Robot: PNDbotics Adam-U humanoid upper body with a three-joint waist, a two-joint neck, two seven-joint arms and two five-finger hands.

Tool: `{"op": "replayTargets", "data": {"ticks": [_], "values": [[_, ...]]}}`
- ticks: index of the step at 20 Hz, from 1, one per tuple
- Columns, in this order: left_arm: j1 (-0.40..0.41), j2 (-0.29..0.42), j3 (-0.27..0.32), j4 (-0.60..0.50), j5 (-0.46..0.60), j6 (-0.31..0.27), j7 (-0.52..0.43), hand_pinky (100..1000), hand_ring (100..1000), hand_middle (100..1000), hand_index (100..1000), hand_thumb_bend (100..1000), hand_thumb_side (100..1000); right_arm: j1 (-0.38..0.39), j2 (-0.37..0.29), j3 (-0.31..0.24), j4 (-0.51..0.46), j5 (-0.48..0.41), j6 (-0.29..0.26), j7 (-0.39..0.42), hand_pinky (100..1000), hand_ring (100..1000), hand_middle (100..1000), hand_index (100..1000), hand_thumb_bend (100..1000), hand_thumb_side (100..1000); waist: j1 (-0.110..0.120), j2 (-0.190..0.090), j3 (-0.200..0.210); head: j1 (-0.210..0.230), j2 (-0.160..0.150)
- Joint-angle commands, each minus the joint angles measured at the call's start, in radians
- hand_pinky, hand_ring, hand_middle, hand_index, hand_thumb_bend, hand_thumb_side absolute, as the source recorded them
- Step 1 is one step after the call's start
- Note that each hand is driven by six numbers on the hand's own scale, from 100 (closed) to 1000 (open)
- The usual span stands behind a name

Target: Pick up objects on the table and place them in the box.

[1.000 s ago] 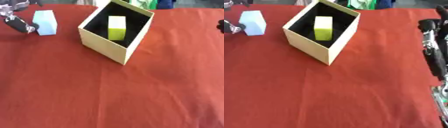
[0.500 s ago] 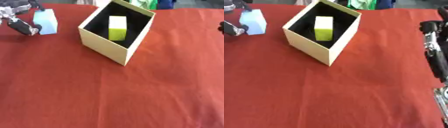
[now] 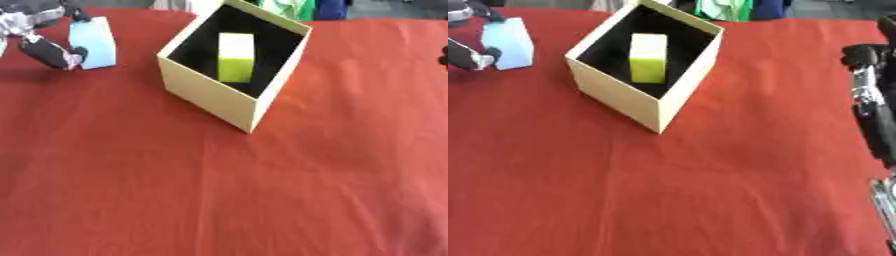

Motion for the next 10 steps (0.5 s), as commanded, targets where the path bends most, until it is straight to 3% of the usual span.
{"op": "replayTargets", "data": {"ticks": [1,10], "values": [[-0.010,0.014,-0.001,-0.007,-0.009,0.002,0.023,716,809,641,787,100,203,-0.010,-0.019,-0.007,-0.009,-0.007,0.001,-0.005,796,744,694,1000,100,889,0.000,-0.023,-0.002,0.002,-0.012],[-0.004,0.008,-0.011,-0.007,-0.021,0.013,0.102,632,661,491,607,100,106,-0.010,-0.013,-0.007,-0.011,-0.006,0.002,-0.005,797,744,694,1000,100,886,-0.001,-0.028,-0.005,0.006,-0.008]]}}
